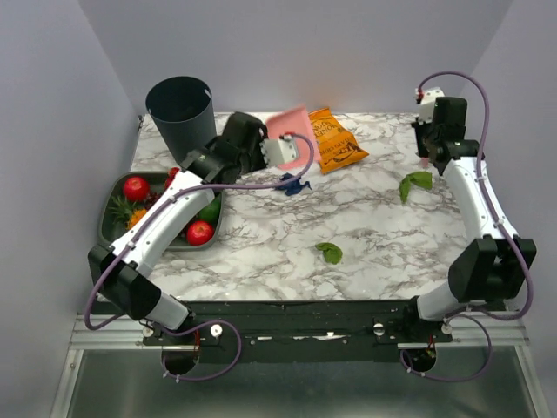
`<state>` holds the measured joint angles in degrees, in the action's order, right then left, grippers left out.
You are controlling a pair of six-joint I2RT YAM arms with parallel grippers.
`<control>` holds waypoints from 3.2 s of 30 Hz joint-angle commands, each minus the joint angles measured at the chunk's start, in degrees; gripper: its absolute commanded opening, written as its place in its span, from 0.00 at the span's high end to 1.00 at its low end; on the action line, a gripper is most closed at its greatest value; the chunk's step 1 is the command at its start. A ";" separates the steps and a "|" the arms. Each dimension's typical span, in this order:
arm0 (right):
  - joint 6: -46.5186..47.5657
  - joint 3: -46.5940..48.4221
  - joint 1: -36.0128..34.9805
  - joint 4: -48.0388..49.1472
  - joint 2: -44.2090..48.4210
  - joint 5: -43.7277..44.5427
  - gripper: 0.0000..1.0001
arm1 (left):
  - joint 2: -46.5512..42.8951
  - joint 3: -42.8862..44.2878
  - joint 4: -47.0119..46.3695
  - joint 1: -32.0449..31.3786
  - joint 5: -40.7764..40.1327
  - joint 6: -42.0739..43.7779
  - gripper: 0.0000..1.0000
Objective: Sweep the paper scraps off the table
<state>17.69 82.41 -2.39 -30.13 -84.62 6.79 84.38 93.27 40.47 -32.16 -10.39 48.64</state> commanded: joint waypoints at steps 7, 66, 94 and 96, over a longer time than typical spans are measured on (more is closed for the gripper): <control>18.24 10.04 9.16 14.13 -18.19 19.40 1.00 | 2.01 -14.44 11.56 -4.49 13.38 -11.11 1.00; -10.04 -16.05 -12.28 -22.69 18.09 -0.85 1.00 | -0.18 -33.60 25.89 -5.28 9.34 5.42 1.00; -20.86 -11.49 -24.77 -14.34 1.82 -37.90 0.99 | 11.07 -24.99 18.16 -12.49 13.46 -10.05 1.00; -20.77 -11.13 -23.45 -15.04 2.44 -38.95 1.00 | 11.51 -24.46 17.37 -12.40 14.26 -11.02 1.00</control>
<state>-1.50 68.64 -27.07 -44.58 -83.05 -25.28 94.63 66.46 59.51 -44.16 -0.10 40.34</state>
